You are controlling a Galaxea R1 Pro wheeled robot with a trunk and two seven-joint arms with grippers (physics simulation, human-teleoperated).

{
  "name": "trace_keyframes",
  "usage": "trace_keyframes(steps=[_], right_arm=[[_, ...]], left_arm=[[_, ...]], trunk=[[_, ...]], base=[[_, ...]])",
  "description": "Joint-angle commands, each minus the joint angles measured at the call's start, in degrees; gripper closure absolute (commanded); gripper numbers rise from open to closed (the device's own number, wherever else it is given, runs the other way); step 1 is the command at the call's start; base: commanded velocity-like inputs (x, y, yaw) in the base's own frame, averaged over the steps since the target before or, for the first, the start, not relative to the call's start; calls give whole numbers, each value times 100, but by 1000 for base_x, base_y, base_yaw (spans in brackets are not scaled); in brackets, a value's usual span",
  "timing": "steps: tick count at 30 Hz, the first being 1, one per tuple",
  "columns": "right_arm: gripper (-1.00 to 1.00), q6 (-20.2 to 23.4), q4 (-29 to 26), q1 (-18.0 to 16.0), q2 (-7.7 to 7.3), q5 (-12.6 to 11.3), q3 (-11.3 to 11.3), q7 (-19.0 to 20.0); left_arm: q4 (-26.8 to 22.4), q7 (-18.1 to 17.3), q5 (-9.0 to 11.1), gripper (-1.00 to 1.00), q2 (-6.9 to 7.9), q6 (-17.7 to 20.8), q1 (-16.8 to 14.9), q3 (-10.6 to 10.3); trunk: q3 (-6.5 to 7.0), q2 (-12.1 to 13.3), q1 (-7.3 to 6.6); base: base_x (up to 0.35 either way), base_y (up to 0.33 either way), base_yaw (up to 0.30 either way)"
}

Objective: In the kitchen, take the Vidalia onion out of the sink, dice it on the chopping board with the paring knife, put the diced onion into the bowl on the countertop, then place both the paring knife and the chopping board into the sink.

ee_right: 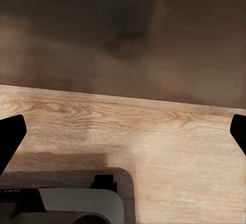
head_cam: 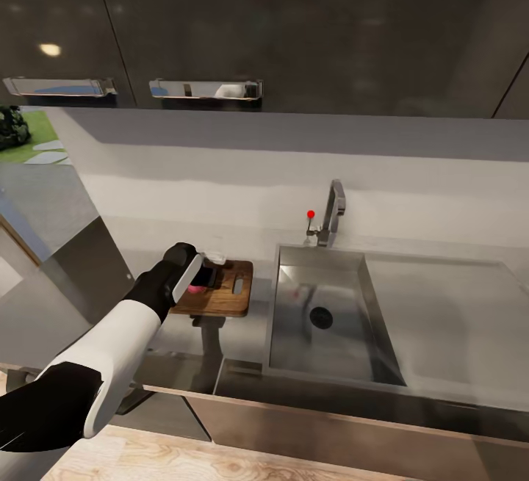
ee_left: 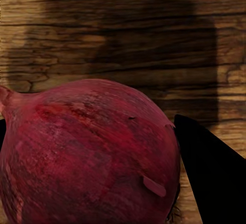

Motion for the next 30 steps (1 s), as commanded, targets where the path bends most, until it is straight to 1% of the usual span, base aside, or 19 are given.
trace_keyframes(steps=[1,8,22,30], right_arm=[[-100,-19,5,-5,-2,43,-51,23],[-100,-19,6,-5,-2,43,-51,23],[-100,-19,6,-5,-2,43,-51,23],[-100,-19,6,-5,-2,43,-51,23]], left_arm=[[-4,51,57,100,2,19,-5,-18],[53,51,59,100,8,14,-5,-18],[219,51,57,100,1,13,-5,-18],[221,51,26,100,0,13,-5,-18]], trunk=[[-11,-11,3],[-11,-11,3],[-11,-11,3],[-11,-11,3]], base=[[49,0,0],[101,0,0],[4,0,0],[0,0,0]])
